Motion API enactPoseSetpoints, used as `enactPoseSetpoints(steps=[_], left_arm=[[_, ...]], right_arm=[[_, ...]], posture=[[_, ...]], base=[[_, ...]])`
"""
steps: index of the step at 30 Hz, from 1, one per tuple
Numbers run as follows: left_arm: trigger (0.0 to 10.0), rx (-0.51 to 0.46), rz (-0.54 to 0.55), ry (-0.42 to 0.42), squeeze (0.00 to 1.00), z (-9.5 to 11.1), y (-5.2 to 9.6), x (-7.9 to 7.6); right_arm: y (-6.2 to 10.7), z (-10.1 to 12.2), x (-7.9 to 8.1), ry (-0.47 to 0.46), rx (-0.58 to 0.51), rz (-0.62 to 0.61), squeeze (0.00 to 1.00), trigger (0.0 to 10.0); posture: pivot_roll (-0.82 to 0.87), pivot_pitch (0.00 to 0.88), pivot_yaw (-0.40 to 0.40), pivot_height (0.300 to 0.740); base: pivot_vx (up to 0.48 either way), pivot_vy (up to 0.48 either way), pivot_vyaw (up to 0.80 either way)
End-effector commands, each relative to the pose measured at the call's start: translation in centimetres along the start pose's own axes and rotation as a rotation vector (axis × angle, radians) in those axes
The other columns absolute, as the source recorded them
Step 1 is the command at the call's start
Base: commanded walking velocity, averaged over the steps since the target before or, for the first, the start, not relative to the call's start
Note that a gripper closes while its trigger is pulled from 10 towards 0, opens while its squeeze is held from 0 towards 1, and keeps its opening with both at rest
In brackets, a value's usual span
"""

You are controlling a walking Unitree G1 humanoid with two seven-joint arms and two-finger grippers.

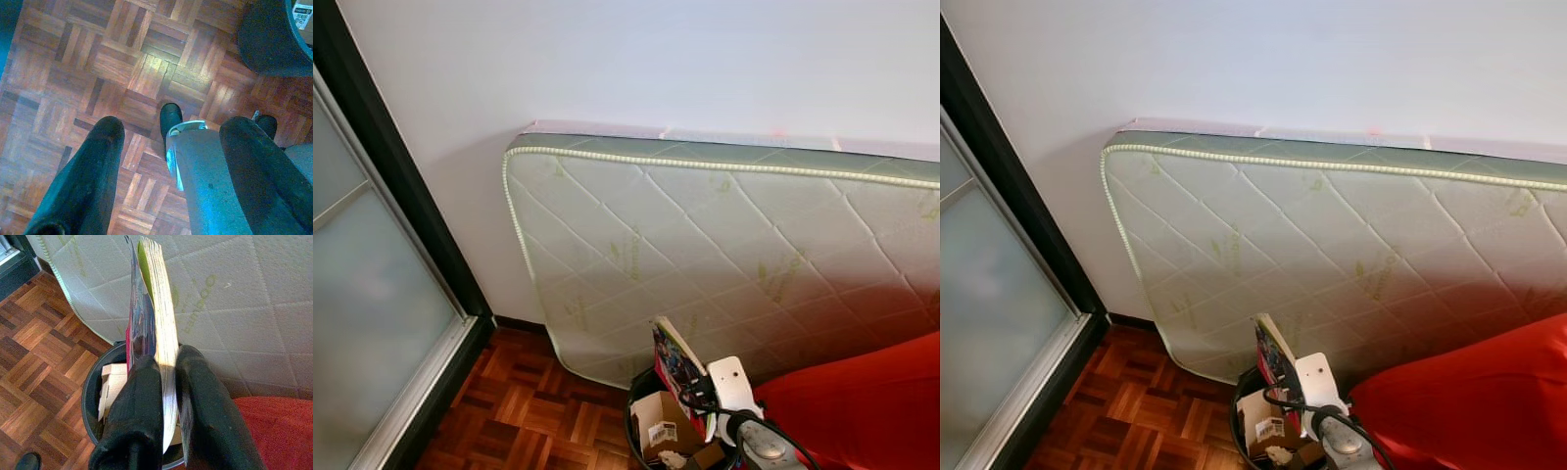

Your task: Clean up the room

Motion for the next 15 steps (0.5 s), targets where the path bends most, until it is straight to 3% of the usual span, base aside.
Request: enactPoseSetpoints(steps=[1, 15], left_arm=[[10.0, 0.034, 0.002, 0.0, 0.0, -1.01, 0.18, 0.23], [10.0, 0.033, -0.004, 0.0, 0.0, -0.9, 0.16, 0.27]], right_arm=[[-0.16, 0.64, -0.08, -0.009, -0.018, -0.004, 0.0, 10.0], [-0.05, 0.62, -0.67, -0.033, -0.024, -0.023, 0.0, 10.0]], posture=[[0.05, 0.141, 0.023, 0.74], [0.03, 0.167, 0.033, 0.74]], base=[[0.0, 0.0, 0.0], [0.0, 0.0, 0.0]])
Point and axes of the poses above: a point about 5 cm out from each wrist's last joint towards the gripper, its own y axis pointing back from the gripper into the wrist, its own z axis along the axis of the wrist's last joint, x = y × z, the point moved 5 cm from there along -y, pointing out of the wrist towards the gripper, and after that the axes turned 4 degrees about -y, right-handed, at the moved point
